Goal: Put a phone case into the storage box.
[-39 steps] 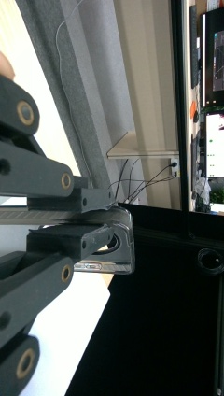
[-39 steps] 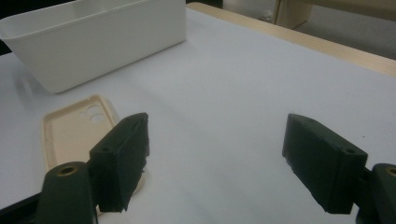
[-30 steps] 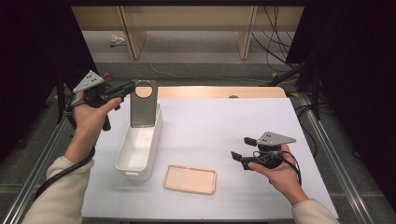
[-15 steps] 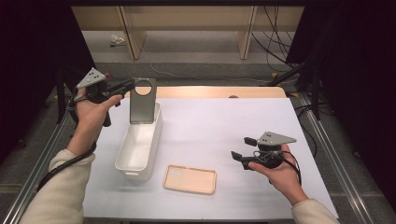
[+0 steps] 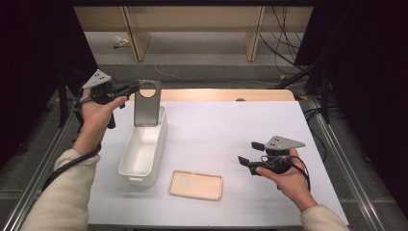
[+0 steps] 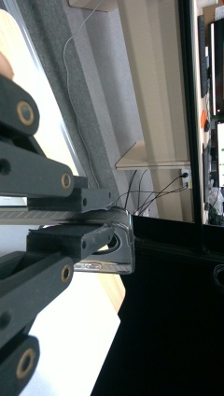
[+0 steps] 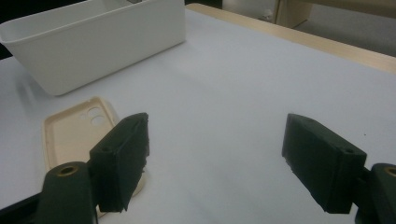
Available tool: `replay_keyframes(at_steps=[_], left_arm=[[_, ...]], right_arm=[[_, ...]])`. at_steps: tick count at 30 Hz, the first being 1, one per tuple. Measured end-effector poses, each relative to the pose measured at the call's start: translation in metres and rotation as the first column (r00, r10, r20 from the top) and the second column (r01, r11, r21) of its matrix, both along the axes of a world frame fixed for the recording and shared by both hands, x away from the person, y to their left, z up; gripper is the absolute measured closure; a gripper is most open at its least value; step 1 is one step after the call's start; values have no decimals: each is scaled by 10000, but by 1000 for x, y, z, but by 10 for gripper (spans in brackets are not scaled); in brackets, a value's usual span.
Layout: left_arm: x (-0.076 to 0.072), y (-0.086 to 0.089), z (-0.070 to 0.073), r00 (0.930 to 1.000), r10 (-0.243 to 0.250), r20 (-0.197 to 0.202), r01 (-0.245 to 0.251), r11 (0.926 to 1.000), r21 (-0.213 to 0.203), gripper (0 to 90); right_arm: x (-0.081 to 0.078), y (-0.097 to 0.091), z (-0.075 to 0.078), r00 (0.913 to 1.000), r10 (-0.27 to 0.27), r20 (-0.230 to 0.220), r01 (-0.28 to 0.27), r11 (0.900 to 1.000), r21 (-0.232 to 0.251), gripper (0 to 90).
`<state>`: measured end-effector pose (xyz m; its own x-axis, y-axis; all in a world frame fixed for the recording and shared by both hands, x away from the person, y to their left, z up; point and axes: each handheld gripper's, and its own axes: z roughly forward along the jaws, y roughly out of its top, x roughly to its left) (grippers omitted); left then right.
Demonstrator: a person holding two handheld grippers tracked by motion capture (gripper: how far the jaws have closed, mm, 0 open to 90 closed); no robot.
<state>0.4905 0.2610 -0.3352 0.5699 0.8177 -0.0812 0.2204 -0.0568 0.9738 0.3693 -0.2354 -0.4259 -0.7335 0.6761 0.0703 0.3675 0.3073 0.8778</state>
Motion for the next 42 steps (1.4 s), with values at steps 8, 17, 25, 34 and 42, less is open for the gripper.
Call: replay_keyframes(at_steps=[8,17,25,34,42], left_arm=[[7,0,-3,9999,51,-94,-50,10000,82,820],[12,0,-7,9999,48,-139,-46,9999,112,820],[18,-4,-11,9997,51,-246,-48,9999,155,820],[25,-7,-18,9989,85,-472,-78,9999,138,820],[27,-7,-25,9981,131,-598,-123,9998,143,820]], right_arm=[[0,0,0,10000,-10,-4,10,10000,9,240],[0,0,-1,10000,-27,-27,27,10000,1,239],[0,0,-1,10000,-18,-45,18,10000,2,239],[0,0,-1,10000,-19,-36,19,10000,15,236],[0,0,-1,10000,-25,-38,25,10000,-7,232]])
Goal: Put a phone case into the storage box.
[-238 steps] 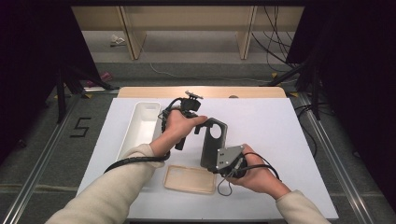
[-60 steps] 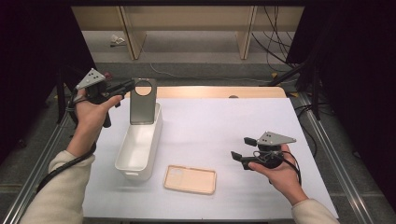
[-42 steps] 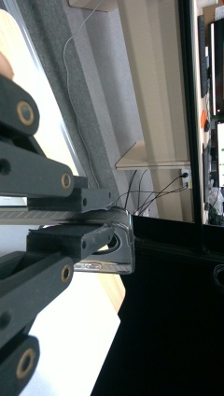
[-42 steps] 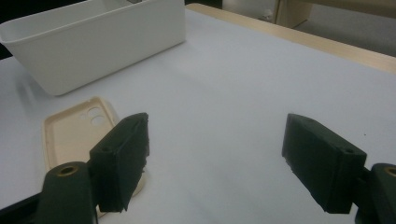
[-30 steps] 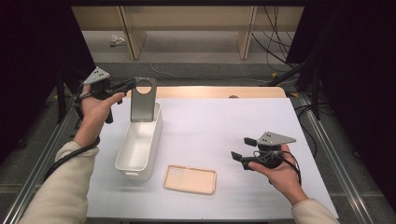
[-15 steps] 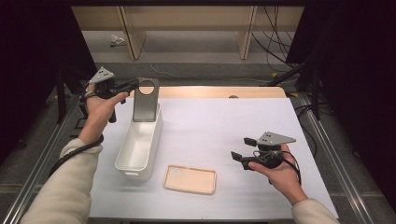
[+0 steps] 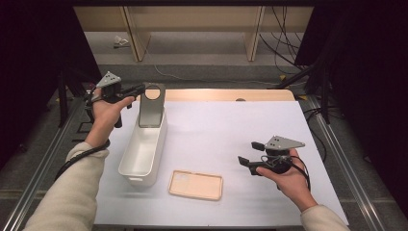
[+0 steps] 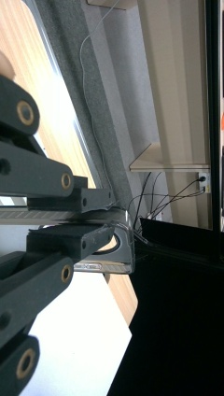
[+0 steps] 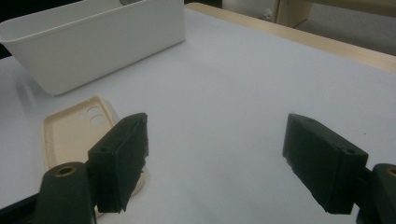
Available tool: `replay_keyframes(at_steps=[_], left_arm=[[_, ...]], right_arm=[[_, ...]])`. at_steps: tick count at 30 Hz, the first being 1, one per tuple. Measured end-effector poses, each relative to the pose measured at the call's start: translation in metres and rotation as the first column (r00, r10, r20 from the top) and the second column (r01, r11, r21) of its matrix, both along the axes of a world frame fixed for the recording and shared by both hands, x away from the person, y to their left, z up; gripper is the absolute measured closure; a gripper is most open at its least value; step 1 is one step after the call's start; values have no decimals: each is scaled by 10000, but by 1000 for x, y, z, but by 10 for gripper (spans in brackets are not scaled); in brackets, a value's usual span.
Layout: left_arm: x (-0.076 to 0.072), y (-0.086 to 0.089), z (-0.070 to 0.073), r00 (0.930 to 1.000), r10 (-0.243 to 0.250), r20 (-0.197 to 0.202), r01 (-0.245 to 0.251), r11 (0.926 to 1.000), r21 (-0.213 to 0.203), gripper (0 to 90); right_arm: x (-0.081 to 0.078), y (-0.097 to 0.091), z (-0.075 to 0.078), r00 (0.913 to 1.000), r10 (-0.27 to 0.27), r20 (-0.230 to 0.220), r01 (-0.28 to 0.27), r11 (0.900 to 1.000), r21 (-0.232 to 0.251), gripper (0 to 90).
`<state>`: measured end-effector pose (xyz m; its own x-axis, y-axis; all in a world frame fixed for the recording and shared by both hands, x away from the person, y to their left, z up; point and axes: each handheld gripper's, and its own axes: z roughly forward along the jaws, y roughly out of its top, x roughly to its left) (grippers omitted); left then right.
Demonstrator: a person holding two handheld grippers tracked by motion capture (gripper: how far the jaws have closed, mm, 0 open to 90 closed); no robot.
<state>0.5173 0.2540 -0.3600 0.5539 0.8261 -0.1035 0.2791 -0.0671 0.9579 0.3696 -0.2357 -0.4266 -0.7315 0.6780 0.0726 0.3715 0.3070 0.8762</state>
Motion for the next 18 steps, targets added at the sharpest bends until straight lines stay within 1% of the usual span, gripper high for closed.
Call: replay_keyframes(at_steps=[18], left_arm=[[6,-1,-13,9996,63,-289,-62,10000,28,819]], right_arm=[[0,0,0,10000,-5,-10,5,10000,-12,232]])
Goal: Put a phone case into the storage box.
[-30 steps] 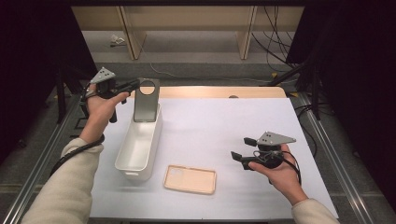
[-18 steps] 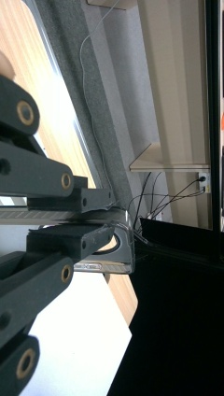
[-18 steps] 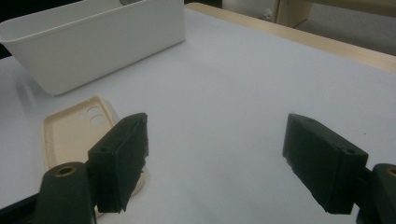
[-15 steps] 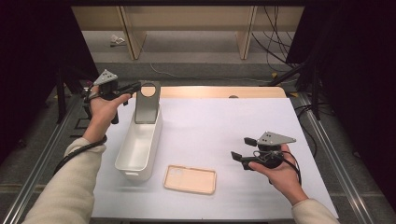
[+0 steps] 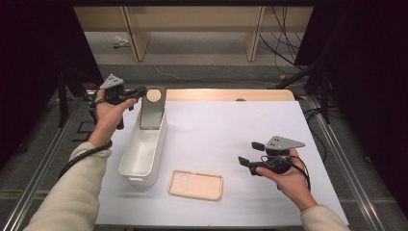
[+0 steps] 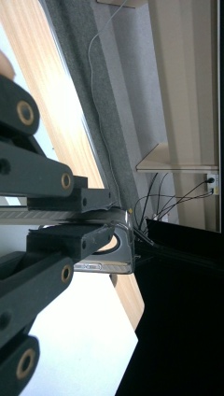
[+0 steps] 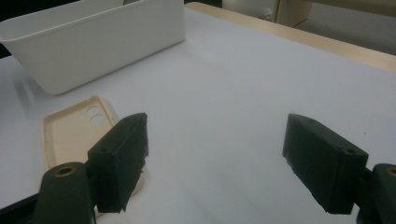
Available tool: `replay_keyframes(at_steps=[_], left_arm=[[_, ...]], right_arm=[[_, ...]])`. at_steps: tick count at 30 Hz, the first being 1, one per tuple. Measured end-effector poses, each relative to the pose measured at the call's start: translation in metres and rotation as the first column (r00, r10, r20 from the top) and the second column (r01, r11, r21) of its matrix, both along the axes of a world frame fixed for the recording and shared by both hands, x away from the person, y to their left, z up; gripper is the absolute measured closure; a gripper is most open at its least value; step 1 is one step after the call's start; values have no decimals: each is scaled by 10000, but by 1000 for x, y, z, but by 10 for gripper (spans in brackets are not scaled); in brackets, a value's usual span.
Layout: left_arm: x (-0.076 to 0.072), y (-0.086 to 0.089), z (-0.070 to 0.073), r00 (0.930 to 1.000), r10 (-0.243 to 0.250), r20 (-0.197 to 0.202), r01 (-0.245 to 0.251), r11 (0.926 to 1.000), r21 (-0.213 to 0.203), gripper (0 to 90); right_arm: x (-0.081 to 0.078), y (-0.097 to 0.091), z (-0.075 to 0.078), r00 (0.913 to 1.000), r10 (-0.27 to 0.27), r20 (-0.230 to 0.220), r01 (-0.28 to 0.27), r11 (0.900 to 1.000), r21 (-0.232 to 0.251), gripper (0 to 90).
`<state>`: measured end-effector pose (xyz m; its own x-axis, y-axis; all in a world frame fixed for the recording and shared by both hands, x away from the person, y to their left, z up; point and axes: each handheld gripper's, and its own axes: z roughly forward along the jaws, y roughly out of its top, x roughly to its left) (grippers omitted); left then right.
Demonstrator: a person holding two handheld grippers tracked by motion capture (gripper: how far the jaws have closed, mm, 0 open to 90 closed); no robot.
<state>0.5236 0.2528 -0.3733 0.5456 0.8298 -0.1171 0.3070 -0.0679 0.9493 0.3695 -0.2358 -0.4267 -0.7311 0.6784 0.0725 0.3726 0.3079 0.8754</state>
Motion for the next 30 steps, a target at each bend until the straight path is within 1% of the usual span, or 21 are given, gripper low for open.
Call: replay_keyframes(at_steps=[8,12,18,20,23,30], left_arm=[[3,2,-8,9998,105,-190,-104,9999,28,819],[5,3,-11,9991,221,-362,-220,9998,28,819],[7,2,-12,9989,218,-419,-217,9998,28,819],[8,3,-13,9987,228,-447,-223,9997,118,819],[9,3,-14,9986,254,-474,-249,9996,122,819],[11,4,-19,9979,284,-585,-277,9995,129,818]], right_arm=[[0,0,0,10000,16,-2,-16,10000,18,232],[0,0,0,10000,-6,1,6,10000,26,235],[0,0,0,10000,-17,9,17,10000,30,236],[0,0,0,10000,-15,16,15,10000,21,236],[0,0,0,10000,-14,5,14,10000,37,236],[1,0,-1,10000,-22,1,22,10000,47,235]])
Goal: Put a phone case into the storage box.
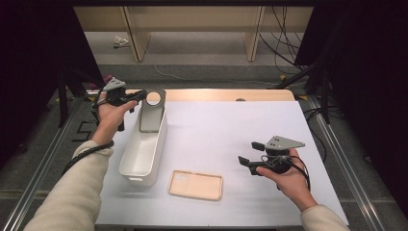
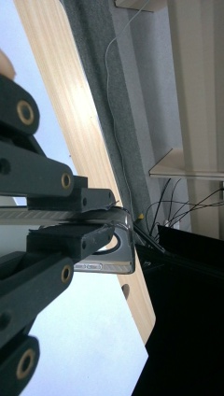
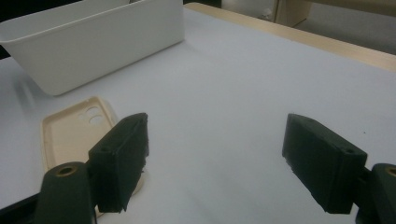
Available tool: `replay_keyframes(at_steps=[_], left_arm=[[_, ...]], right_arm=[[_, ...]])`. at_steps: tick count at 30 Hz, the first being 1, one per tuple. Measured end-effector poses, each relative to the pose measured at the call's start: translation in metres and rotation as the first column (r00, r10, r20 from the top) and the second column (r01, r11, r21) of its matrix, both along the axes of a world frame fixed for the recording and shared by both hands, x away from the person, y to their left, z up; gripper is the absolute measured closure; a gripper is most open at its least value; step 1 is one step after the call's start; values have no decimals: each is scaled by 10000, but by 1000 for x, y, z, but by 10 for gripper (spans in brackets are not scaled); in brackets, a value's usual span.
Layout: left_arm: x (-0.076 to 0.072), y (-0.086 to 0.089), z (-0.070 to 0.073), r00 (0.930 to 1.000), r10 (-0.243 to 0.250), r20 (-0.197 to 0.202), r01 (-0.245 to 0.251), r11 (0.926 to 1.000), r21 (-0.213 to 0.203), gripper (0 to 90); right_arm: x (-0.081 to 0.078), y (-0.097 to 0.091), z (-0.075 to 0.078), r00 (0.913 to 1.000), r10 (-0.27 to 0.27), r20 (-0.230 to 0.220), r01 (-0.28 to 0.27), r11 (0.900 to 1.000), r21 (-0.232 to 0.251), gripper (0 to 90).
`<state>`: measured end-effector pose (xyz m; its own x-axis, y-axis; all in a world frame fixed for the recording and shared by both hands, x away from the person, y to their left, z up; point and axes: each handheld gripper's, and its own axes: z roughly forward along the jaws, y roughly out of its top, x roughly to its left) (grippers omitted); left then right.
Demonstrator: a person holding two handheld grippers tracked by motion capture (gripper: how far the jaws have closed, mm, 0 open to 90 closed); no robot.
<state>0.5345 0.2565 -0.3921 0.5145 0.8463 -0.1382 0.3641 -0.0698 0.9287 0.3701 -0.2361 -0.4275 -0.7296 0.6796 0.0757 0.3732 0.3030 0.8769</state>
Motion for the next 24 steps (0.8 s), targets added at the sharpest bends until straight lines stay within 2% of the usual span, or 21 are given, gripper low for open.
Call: replay_keyframes(at_steps=[10,24], left_arm=[[2,1,-6,9999,51,-159,-52,10000,-72,818],[4,3,-8,9991,161,-399,-165,9998,-98,816]], right_arm=[[0,0,0,10000,4,15,-4,10000,-28,236],[0,1,-1,10000,31,-39,-31,10000,-24,237]])
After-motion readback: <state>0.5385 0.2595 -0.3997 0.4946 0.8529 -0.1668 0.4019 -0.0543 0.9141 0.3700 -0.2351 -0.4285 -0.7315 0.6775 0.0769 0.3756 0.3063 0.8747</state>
